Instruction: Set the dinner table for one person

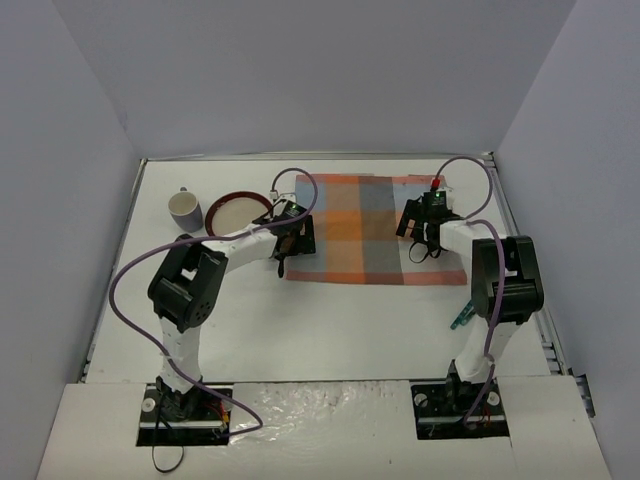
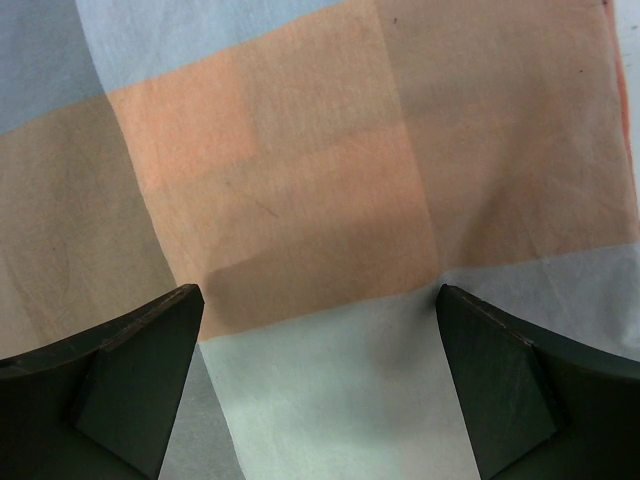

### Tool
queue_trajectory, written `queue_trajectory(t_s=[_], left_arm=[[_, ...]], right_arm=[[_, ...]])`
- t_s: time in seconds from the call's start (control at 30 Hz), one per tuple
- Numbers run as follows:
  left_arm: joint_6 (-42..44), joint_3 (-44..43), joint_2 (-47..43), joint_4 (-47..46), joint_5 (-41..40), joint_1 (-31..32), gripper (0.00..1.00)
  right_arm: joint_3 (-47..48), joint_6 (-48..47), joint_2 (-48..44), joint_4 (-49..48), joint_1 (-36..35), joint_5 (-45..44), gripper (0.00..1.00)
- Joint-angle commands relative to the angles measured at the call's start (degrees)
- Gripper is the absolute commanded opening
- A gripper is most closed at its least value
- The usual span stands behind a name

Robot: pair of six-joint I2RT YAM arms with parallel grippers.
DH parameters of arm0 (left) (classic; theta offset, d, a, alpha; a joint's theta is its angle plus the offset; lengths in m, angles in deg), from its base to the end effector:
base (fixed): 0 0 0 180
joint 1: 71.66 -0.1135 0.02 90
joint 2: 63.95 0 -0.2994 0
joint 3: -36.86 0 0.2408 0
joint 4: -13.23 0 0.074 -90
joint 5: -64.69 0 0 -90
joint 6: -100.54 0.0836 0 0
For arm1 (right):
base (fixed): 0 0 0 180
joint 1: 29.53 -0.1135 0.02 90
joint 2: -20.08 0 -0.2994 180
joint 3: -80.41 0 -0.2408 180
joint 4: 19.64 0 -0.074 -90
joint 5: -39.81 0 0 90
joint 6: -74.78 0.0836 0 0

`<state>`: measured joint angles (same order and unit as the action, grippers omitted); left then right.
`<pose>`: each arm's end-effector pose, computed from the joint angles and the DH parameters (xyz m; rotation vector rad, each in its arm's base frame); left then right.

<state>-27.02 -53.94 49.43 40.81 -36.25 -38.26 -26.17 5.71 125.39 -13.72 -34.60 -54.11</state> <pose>0.3937 -0.2406 0.1760 -0.1739 2.4453 -0.3243 0.4267 0.0321 0.1786 0.3453 2.2075 0.1717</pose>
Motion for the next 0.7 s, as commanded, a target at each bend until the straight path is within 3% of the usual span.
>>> queue_trajectory(t_s=[0.0,0.2,0.43,0.67], left_arm=[[-1.5,3.9,-3.2,4.3,-1.5,-0.8,0.96],[-1.5,6.8,-8.7,3.4,-2.3,-1.3,0.96],[3.7,1.8,-15.5,1.4,-1.6,2.0,0.96],[5.0,-2.0,-9.6,-5.3,3.2,3.6,0.96]], right_arm=[[-2.5,4.0,1.7,2.4,-2.2,5.3,0.99],[-3.5,3.9,-0.5,2.3,-3.3,5.0,0.99],[-1.3,0.8,-4.6,3.0,-3.5,4.1,0.99],[-0.1,-2.4,-11.5,3.5,-3.5,2.1,1.0]])
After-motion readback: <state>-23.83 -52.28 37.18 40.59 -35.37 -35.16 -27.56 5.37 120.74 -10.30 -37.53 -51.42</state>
